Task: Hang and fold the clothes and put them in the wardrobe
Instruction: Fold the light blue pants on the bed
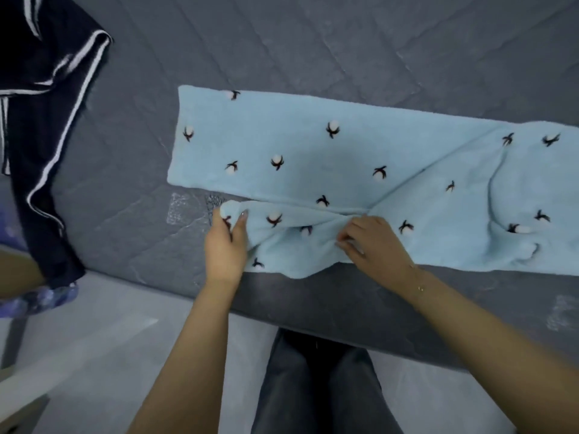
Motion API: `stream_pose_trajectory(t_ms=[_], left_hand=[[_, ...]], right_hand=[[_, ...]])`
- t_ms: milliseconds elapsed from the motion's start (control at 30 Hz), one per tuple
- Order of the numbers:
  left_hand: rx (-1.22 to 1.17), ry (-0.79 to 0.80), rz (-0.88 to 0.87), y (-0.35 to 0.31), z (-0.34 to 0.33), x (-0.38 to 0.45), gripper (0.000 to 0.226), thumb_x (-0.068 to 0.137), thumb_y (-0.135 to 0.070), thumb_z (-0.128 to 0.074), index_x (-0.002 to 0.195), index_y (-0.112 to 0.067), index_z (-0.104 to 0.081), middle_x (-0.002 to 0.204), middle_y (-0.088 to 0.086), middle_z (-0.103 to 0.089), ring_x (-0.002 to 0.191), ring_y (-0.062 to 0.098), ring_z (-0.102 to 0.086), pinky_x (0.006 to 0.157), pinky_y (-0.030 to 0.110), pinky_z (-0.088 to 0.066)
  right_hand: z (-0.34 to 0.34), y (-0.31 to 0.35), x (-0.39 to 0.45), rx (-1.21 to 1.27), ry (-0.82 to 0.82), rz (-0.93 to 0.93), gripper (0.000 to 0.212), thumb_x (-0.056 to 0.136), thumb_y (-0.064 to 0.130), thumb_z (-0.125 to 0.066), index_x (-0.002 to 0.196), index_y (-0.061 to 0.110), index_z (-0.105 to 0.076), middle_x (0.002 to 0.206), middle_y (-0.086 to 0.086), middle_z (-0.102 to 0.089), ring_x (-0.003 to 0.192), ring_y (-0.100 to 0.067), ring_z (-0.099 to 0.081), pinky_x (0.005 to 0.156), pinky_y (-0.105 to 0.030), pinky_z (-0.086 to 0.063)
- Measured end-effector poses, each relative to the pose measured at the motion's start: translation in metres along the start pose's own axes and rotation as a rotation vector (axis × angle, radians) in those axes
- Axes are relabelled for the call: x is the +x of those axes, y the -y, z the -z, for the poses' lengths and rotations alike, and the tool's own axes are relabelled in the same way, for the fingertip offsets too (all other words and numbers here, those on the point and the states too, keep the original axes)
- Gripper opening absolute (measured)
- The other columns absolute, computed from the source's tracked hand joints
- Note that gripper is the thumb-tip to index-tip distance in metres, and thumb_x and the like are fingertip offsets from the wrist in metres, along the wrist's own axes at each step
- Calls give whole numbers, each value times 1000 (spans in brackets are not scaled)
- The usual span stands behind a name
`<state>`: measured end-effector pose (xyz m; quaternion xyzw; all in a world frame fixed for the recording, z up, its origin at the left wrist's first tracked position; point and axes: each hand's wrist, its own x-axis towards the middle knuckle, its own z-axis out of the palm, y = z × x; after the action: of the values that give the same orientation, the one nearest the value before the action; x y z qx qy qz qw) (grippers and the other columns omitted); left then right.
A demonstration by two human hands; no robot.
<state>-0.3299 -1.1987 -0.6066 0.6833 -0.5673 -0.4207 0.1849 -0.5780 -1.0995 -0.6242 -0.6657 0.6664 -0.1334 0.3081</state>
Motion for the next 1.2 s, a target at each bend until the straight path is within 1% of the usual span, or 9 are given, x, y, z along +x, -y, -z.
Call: stream_pose_trajectory(t_ms=[100, 233, 467, 633, 833, 933, 1033, 1100, 1200], left_hand=[[-44, -167, -31, -6, 26, 9, 17, 99, -30, -52, 112, -19, -51, 92, -16, -61, 77, -13, -57, 67, 1, -41], [-36, -195, -60, -9, 44, 29, 13, 97, -28, -57, 106, -20, -52, 89, -20, -58, 75, -18, -54, 65, -1, -39], [-13, -170, -157, -33, 54, 60, 13, 98, -26, -56, 103, -19, -47, 84, -17, -55, 71, -17, -53, 60, 3, -40], [11, -194, -195, -46, 72, 96, 14, 97, -31, -56, 102, -22, -46, 82, -18, -55, 68, -17, -53, 58, 4, -40], [31, -164, -213, -56, 88, 170, 23, 91, -46, -60, 97, -27, -47, 79, -22, -56, 69, -15, -55, 55, 4, -39], [39, -67, -124, -44, 78, 221, 37, 90, -47, -63, 107, -20, -45, 88, -16, -56, 75, 0, -56, 63, 21, -44], [9, 155, 47, -17, 67, 256, 48, 92, -44, -61, 122, -13, -41, 102, -3, -56, 87, 14, -58, 75, 34, -49], [16, 234, 112, 1, 65, 256, 52, 90, -48, -61, 127, -15, -42, 108, -2, -56, 94, 16, -57, 79, 35, -49], [92, 320, 127, 25, 79, 250, 43, 88, -55, -59, 108, -18, -51, 94, -8, -59, 88, 13, -57, 74, 31, -45]], right_hand=[[5, 3, -19, 90, 16, 17, 8, 90, 13, -68, 83, 9, -68, 83, -1, -65, 75, -22, -60, 74, -33, -45], [9, 7, -18, 163, -7, -5, 6, 85, 6, -68, 80, 7, -68, 82, -3, -63, 75, -20, -59, 67, -41, -51], [36, 3, 55, 53, -257, -26, 25, 92, -1, -58, 117, 0, -65, 122, -16, -60, 110, -32, -57, 94, -44, -48], [58, -8, 123, 79, 35, -75, 43, 97, 22, -58, 135, 4, -53, 132, -14, -58, 117, -31, -55, 102, -37, -39], [64, -9, 186, 81, -17, -240, 30, 86, 32, -73, 105, 11, -65, 103, -10, -61, 99, -28, -55, 85, -36, -40], [65, -14, 215, 232, -20, -425, 43, 73, 29, -84, 101, 20, -53, 104, 1, -55, 101, -23, -55, 81, -32, -39], [48, -15, 236, 320, 70, -601, 55, 76, 43, -80, 119, 27, -50, 123, 5, -51, 117, -16, -48, 105, -36, -36], [41, -14, 241, 233, -19, -632, 39, 83, 50, -70, 112, 27, -56, 116, 8, -54, 112, -13, -49, 108, -35, -31], [33, -7, 255, 169, -33, -584, 29, 89, 46, -65, 97, 18, -63, 98, 6, -61, 98, -15, -53, 98, -33, -36]])
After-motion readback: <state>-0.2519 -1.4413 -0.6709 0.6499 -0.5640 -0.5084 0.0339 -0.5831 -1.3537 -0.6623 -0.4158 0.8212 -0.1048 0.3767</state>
